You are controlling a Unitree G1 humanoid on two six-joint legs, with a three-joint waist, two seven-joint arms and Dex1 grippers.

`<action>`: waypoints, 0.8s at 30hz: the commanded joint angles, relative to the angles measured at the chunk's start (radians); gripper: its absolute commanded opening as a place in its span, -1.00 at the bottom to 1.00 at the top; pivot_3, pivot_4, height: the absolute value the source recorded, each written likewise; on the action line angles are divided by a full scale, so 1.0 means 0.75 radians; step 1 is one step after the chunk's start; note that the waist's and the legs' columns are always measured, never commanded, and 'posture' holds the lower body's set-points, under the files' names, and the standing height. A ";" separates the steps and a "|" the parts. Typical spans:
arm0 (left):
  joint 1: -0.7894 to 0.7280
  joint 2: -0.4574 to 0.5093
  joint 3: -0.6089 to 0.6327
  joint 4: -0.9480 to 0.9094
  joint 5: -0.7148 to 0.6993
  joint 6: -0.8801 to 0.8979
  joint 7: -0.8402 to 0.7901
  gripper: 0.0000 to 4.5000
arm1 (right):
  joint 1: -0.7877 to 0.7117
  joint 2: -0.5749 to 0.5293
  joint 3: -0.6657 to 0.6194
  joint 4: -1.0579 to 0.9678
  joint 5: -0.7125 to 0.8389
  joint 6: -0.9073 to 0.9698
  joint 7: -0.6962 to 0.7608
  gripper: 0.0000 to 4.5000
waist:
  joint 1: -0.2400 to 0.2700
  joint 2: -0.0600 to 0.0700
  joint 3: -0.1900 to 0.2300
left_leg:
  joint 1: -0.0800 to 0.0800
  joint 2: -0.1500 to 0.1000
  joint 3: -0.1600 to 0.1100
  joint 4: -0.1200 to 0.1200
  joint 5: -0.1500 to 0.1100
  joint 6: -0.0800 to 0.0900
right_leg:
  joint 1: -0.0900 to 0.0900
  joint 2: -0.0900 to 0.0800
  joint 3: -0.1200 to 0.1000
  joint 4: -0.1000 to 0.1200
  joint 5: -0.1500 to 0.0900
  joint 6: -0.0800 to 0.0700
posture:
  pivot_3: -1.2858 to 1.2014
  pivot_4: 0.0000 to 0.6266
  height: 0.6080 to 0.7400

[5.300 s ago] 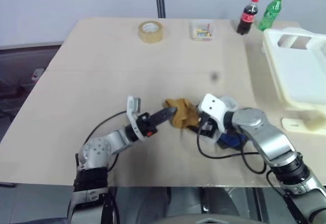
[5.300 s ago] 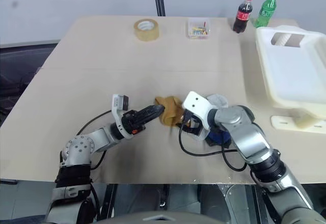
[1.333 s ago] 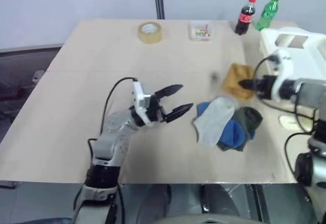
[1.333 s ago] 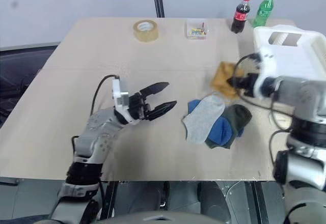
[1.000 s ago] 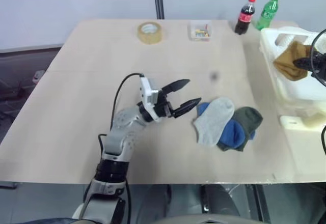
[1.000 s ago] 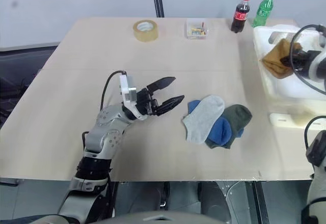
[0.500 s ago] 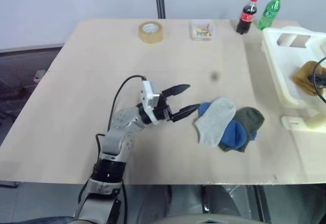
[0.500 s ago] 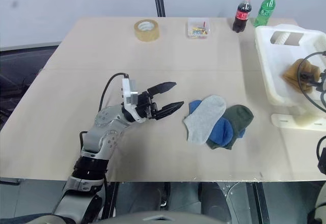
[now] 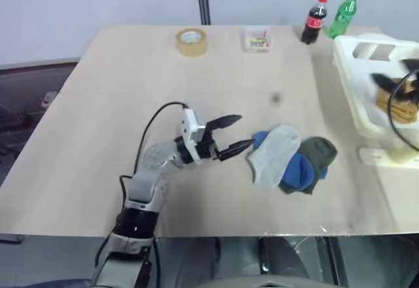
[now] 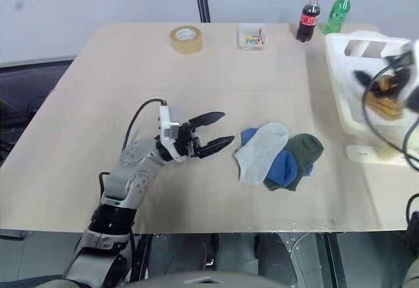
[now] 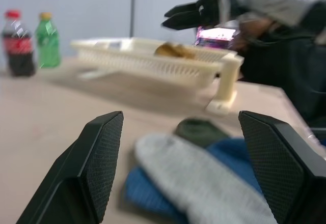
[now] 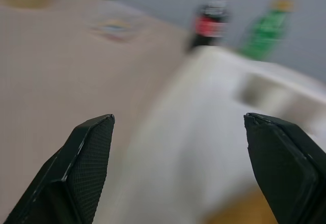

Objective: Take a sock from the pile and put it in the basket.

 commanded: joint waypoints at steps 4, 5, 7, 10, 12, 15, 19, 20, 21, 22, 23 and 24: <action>0.125 0.096 0.068 -0.121 0.034 0.102 0.134 0.73 | 0.363 0.152 -0.088 -0.526 0.235 0.034 0.064 0.87 | 0.002 0.000 0.000 | -0.001 -0.001 -0.004 0.001 0.000 0.000 | 0.000 -0.002 -0.001 0.000 0.000 0.000 | 0.03 -0.52 1.00; 0.166 0.115 0.086 -0.146 0.036 0.097 0.140 0.73 | 0.434 0.175 -0.098 -0.578 0.266 0.030 0.079 0.87 | 0.001 -0.001 0.000 | -0.001 -0.001 -0.005 0.001 0.000 0.000 | 0.001 -0.002 -0.001 0.000 0.000 0.000 | 0.03 -0.52 1.00; 0.263 0.156 0.129 -0.206 0.033 0.112 0.169 0.73 | 0.587 0.191 -0.094 -0.669 0.291 0.015 0.134 0.87 | -0.001 0.000 0.000 | -0.001 0.000 -0.006 0.000 0.000 0.000 | 0.001 -0.002 -0.002 -0.001 0.000 0.000 | 0.03 -0.52 1.00; 0.404 0.193 0.178 -0.311 0.027 0.140 0.220 0.73 | 0.778 0.183 -0.095 -0.734 0.307 -0.027 0.238 0.87 | -0.003 0.000 0.000 | 0.001 0.000 -0.006 0.000 0.000 0.000 | 0.001 -0.002 -0.001 0.000 0.000 0.000 | 0.03 -0.52 1.00; 0.517 0.217 0.214 -0.390 0.030 0.146 0.251 0.73 | 0.901 0.174 -0.116 -0.730 0.284 -0.093 0.314 0.87 | -0.003 0.000 0.001 | 0.004 -0.001 -0.005 0.000 0.000 0.000 | 0.003 -0.003 -0.001 0.001 0.000 0.001 | 0.03 -0.52 1.00; 0.699 0.234 0.287 -0.499 0.029 0.146 0.299 0.73 | 1.026 0.167 -0.164 -0.621 0.209 -0.242 0.391 0.87 | -0.003 -0.002 0.002 | 0.020 0.000 -0.003 -0.004 -0.001 0.001 | 0.020 -0.004 0.000 -0.004 -0.001 0.000 | 0.03 -0.52 1.00; 0.802 0.250 0.330 -0.558 0.036 0.131 0.334 0.73 | 1.085 0.217 -0.232 -0.535 0.232 -0.399 0.466 0.87 | -0.002 -0.003 0.002 | 0.028 0.002 -0.001 -0.003 -0.002 0.001 | 0.029 -0.003 0.000 -0.009 -0.002 -0.002 | 0.03 -0.52 1.00; 0.815 0.253 0.336 -0.564 0.038 0.128 0.338 0.73 | 1.091 0.240 -0.252 -0.512 0.239 -0.446 0.479 0.87 | -0.002 -0.004 0.002 | 0.029 0.002 0.000 -0.003 -0.002 0.001 | 0.029 -0.003 0.001 -0.009 -0.003 -0.003 | 0.03 -0.52 1.00; 0.825 0.255 0.340 -0.570 0.039 0.124 0.339 0.73 | 1.111 0.248 -0.265 -0.481 0.233 -0.483 0.504 0.87 | -0.002 -0.004 0.002 | 0.030 0.003 0.001 -0.003 -0.002 0.001 | 0.029 -0.002 0.001 -0.009 -0.003 -0.003 | 0.03 -0.52 1.00; 0.829 0.256 0.341 -0.575 0.040 0.125 0.341 0.73 | 1.132 0.245 -0.271 -0.452 0.220 -0.509 0.530 0.87 | -0.001 -0.004 0.002 | 0.029 0.003 0.001 -0.003 -0.002 0.001 | 0.029 -0.002 0.001 -0.009 -0.003 -0.003 | 0.03 -0.52 1.00; 0.833 0.256 0.342 -0.578 0.040 0.125 0.344 0.73 | 1.156 0.240 -0.272 -0.417 0.198 -0.544 0.555 0.87 | 0.000 -0.004 0.002 | 0.029 0.003 0.001 -0.003 -0.002 0.001 | 0.029 -0.002 0.002 -0.009 -0.001 0.000 | 0.03 -0.52 1.00; 0.836 0.257 0.342 -0.581 0.040 0.124 0.346 0.73 | 1.174 0.238 -0.271 -0.384 0.183 -0.578 0.577 0.87 | 0.001 -0.004 0.002 | 0.028 0.003 0.001 -0.003 -0.002 0.002 | 0.029 -0.002 0.001 -0.010 -0.001 0.000 | 0.03 -0.52 1.00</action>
